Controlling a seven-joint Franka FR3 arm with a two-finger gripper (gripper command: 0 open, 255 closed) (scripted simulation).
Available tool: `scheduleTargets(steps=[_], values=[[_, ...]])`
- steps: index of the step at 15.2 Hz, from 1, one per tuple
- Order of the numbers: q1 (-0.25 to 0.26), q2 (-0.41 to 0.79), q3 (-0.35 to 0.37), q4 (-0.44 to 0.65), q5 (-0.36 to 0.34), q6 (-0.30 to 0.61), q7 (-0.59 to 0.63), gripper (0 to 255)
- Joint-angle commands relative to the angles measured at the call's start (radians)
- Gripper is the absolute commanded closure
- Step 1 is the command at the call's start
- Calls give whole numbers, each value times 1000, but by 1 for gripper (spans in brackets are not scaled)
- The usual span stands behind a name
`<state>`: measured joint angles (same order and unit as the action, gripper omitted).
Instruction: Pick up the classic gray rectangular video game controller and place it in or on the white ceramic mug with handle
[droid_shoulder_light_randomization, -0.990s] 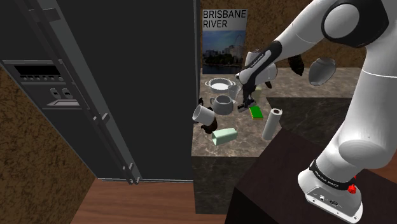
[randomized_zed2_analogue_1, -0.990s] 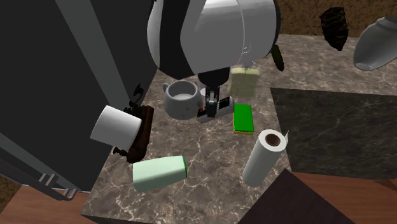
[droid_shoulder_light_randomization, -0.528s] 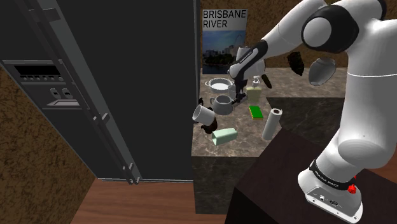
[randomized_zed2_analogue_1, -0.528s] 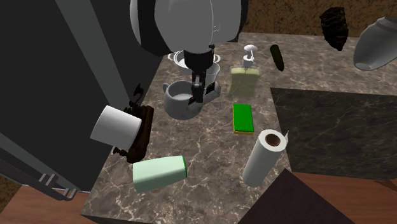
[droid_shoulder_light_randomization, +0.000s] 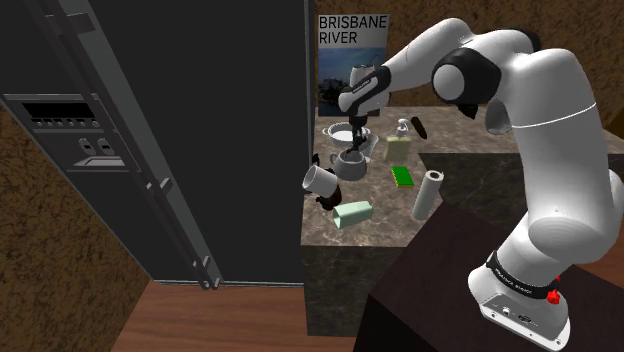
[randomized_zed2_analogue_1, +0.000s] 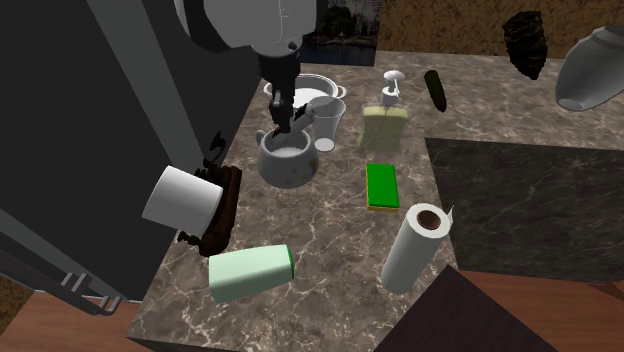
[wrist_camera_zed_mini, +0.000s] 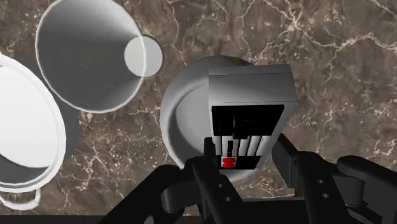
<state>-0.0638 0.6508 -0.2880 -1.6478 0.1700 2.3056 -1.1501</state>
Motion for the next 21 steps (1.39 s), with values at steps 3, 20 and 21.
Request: scheduleTargets(steps=[3, 20, 21], values=[[-30, 135, 16, 219, 13, -84, 10, 255], [-43, 236, 35, 230, 32, 6, 4, 255], [-43, 236, 35, 230, 32, 6, 4, 255]])
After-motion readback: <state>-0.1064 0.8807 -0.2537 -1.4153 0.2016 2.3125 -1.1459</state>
